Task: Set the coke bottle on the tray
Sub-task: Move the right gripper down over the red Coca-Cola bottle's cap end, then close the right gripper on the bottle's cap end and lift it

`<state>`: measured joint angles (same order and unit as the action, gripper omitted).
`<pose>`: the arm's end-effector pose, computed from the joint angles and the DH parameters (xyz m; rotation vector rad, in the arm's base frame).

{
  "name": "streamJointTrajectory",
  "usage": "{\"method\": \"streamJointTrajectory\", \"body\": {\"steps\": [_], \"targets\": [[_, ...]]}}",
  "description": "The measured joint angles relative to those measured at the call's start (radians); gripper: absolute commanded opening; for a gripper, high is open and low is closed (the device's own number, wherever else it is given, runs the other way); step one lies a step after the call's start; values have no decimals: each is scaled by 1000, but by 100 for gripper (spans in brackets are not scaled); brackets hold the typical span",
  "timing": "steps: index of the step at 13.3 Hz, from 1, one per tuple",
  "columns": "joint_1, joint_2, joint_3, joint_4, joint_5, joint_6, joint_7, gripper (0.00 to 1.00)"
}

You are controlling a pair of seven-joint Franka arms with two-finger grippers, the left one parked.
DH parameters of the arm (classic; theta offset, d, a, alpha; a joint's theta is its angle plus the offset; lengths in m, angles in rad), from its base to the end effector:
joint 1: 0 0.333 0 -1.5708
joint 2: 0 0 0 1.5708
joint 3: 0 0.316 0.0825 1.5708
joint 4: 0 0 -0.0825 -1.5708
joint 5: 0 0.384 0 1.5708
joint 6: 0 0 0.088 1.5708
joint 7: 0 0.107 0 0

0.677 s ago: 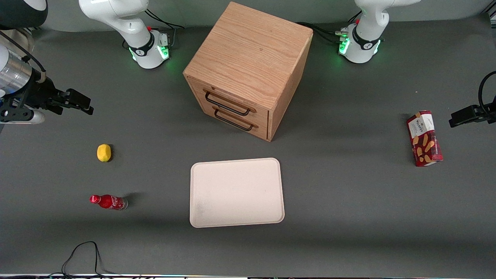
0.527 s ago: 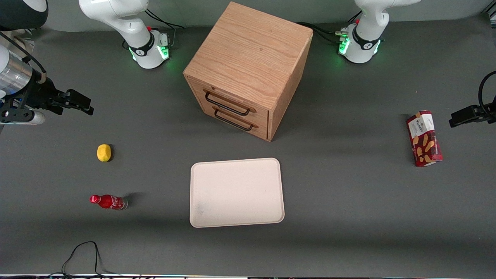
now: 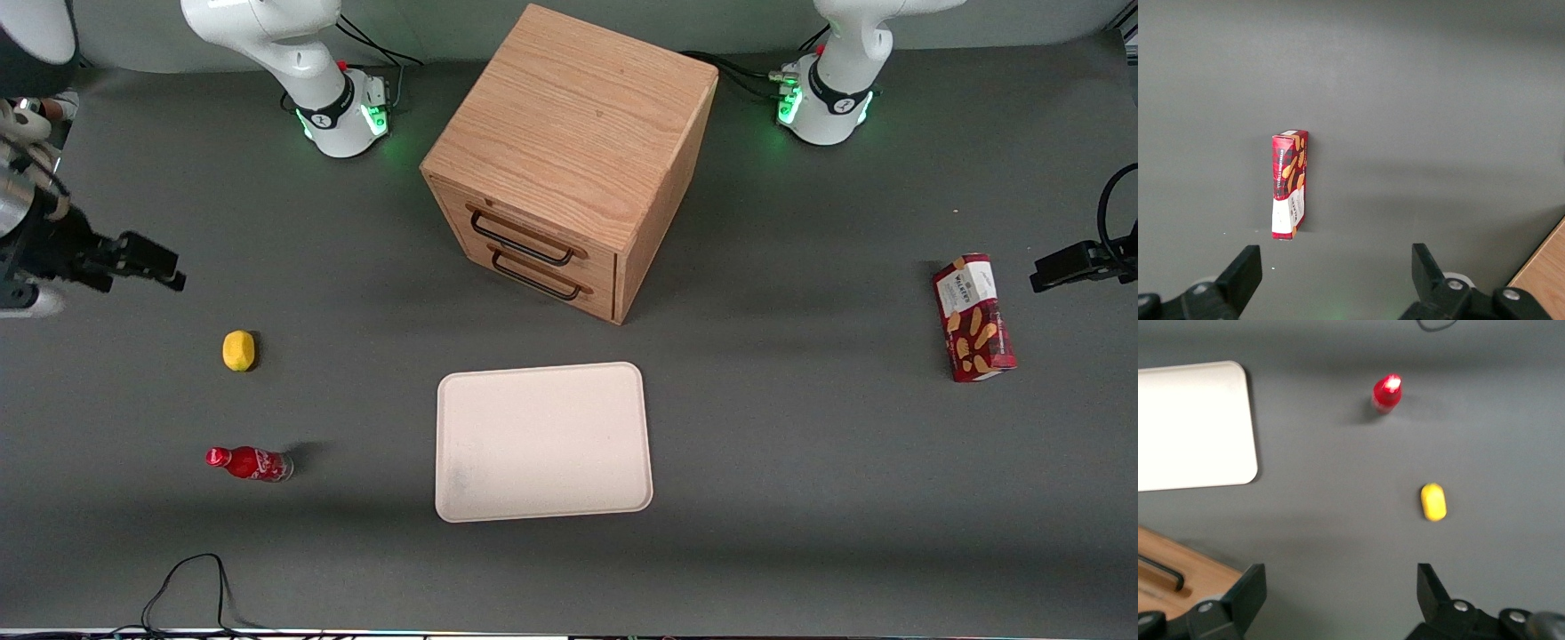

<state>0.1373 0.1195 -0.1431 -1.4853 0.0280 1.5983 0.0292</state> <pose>0.5932 0.0046 0.5994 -3.1302 0.0546 0.0085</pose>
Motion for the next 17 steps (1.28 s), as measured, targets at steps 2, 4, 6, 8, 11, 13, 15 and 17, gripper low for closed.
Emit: {"method": "streamJointTrajectory", "body": {"steps": [2,4,6,8,11,13,15,17], "targets": [[-8,132,-29,86,0,12,-51,100],[-22,281,-38,180,0,23,-122,100],[-34,433,-39,292,1,59,-164,100],[-43,543,-41,360,3,135,-195,100],[-52,628,-41,379,33,244,-227,100],[-56,652,-44,360,70,311,-243,100],[-59,655,-46,299,78,386,-250,100],[-59,655,-46,243,79,430,-251,100]]}}
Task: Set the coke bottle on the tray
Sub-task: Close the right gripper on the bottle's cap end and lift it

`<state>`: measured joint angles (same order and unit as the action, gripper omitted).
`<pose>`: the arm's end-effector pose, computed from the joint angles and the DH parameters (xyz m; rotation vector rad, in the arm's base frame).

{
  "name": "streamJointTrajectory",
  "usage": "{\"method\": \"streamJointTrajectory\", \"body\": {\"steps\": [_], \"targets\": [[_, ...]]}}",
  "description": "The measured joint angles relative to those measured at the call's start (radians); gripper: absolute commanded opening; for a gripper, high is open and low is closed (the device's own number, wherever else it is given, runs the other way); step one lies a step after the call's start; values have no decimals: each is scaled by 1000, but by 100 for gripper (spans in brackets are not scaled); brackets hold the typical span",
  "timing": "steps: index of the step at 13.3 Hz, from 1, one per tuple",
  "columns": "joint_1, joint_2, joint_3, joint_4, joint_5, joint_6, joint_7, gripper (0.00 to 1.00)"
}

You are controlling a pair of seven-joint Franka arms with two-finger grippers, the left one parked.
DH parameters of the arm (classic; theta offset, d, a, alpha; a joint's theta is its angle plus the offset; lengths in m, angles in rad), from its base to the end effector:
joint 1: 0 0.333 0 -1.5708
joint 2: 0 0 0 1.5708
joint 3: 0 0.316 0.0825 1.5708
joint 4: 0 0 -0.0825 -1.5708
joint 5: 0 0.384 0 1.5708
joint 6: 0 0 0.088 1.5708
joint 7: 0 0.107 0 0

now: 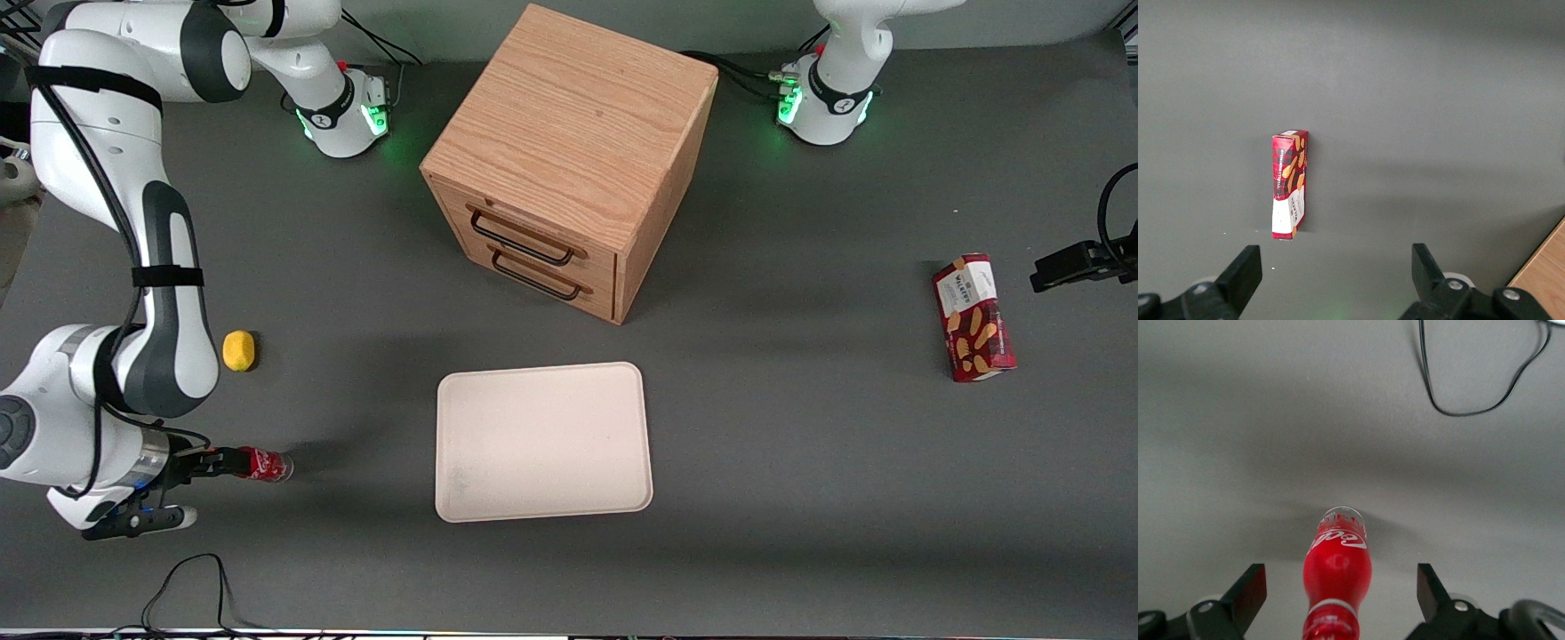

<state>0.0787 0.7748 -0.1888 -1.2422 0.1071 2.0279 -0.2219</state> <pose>0.7505 -0.0397 0.3102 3.0980 0.1861 0.0275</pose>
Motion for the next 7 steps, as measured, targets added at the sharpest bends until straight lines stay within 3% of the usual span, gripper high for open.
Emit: {"method": "streamJointTrajectory", "body": {"steps": [4,7], "targets": [[2,-20,0,-47,3,9,0,97],[3,-59,0,-83,3,7,-2,68]]}}
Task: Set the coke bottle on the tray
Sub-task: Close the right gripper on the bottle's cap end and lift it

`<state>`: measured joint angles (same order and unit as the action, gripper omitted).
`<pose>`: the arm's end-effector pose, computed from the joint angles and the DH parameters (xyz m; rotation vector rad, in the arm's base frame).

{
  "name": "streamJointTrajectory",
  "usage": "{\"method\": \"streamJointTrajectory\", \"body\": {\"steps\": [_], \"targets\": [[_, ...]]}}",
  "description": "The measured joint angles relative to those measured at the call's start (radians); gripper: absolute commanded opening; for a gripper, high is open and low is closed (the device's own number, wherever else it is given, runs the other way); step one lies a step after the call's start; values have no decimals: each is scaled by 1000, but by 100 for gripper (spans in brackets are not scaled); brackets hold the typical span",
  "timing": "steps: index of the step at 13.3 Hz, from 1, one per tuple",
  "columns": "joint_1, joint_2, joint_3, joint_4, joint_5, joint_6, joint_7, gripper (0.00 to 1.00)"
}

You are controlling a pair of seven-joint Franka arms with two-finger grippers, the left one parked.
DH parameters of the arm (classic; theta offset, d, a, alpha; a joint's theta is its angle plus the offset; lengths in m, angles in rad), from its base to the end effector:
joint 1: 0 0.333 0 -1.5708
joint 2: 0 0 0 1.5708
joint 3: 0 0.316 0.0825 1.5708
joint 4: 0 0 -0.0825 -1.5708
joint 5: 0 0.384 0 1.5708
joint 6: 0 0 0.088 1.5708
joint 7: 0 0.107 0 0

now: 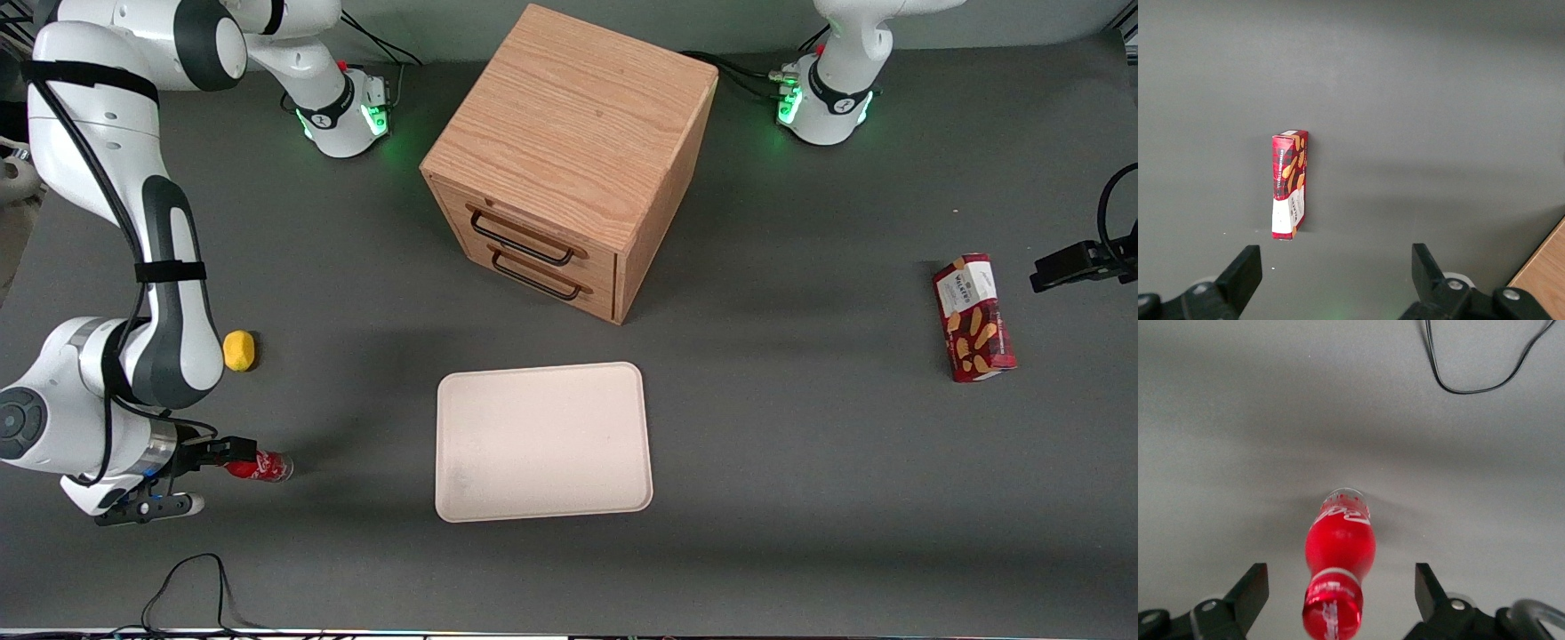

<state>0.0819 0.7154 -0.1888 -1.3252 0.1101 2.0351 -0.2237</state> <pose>0.7359 -0.0411 0.3159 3.1111 0.1768 0.0043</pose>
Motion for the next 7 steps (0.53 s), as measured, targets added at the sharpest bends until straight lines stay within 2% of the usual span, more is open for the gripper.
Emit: {"method": "streamJointTrajectory", "body": {"steps": [3,5,6,7], "targets": [[0,-8,0,-15,0,0,-10,39],[0,-8,0,-19,0,0,-17,6],[0,-8,0,-19,0,1,-18,0],[1,-10,1,-19,2,1,-19,0]]}}
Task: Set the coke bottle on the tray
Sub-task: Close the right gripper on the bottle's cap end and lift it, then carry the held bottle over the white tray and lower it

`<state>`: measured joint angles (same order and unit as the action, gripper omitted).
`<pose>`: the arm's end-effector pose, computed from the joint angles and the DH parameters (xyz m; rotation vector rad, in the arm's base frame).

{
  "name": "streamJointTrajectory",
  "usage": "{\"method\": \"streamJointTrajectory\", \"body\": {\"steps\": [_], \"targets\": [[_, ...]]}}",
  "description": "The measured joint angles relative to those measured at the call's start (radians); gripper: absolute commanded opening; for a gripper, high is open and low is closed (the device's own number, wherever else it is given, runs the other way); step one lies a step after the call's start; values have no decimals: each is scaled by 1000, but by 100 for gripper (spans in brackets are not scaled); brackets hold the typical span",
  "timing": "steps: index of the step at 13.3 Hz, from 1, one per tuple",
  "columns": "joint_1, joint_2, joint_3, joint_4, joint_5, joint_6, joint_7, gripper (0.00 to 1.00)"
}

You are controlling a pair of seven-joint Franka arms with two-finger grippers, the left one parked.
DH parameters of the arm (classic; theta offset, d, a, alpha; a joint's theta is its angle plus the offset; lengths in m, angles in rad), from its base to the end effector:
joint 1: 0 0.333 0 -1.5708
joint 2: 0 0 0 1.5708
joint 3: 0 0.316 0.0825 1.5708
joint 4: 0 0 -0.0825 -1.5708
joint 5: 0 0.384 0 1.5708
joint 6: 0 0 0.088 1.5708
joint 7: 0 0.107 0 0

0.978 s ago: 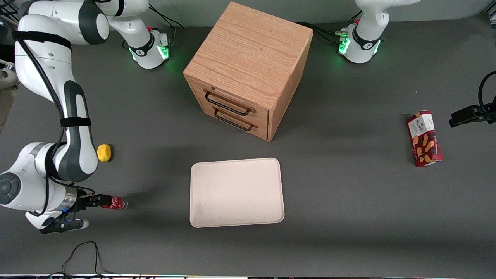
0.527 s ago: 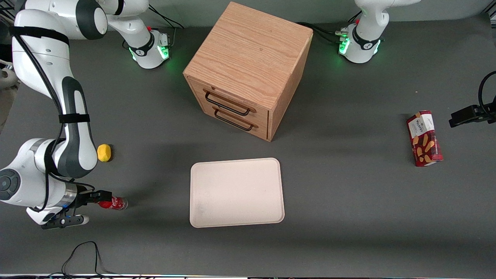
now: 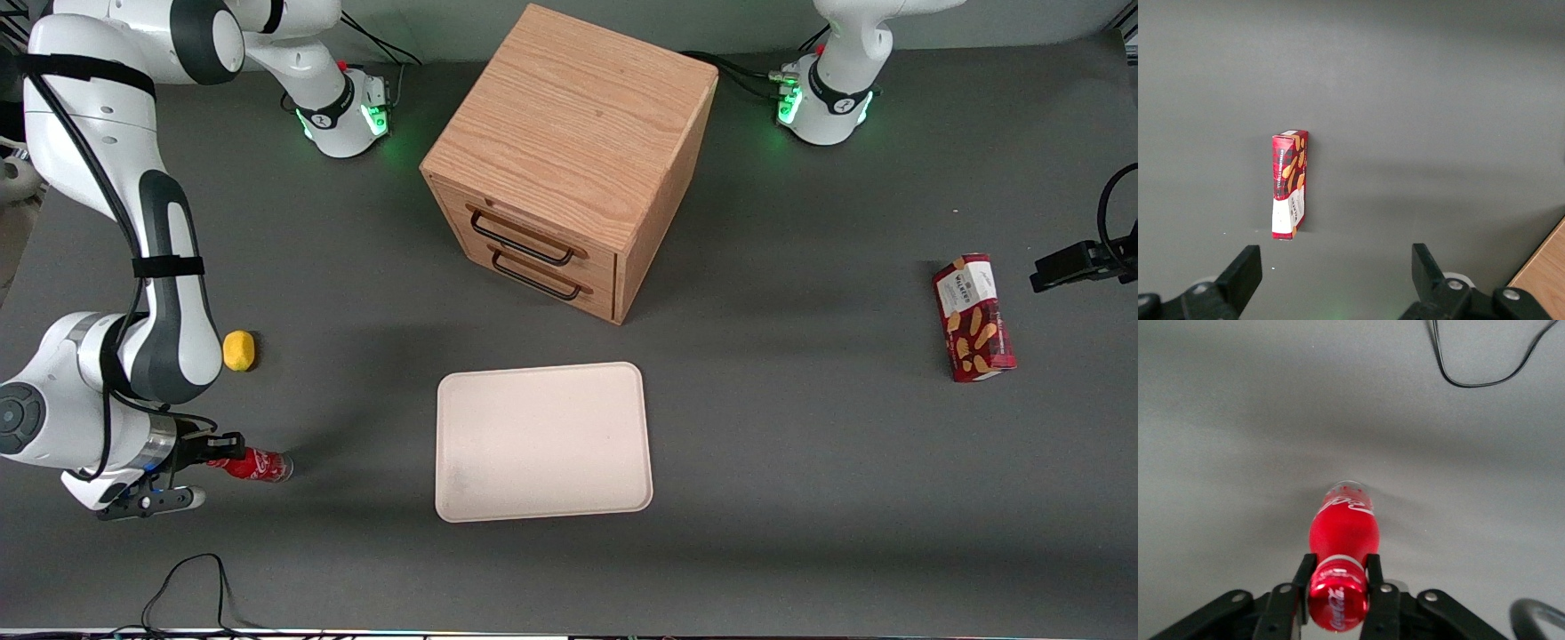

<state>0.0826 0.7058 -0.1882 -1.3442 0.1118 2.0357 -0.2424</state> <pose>0.7322 -0.0410 0.3140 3.1137 0.2033 -0.0089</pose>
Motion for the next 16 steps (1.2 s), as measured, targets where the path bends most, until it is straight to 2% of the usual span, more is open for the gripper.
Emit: {"method": "streamJointTrajectory", "body": {"steps": [5,6,11,13,16], "targets": [[13,-24,1,29,-8,-17,-3,0],[19,-42,2,56,-10,-69,-3,0],[27,-119,26,327,-10,-519,6,0],[32,-127,58,395,-10,-600,40,0],[40,-128,150,433,-11,-610,153,0]]}}
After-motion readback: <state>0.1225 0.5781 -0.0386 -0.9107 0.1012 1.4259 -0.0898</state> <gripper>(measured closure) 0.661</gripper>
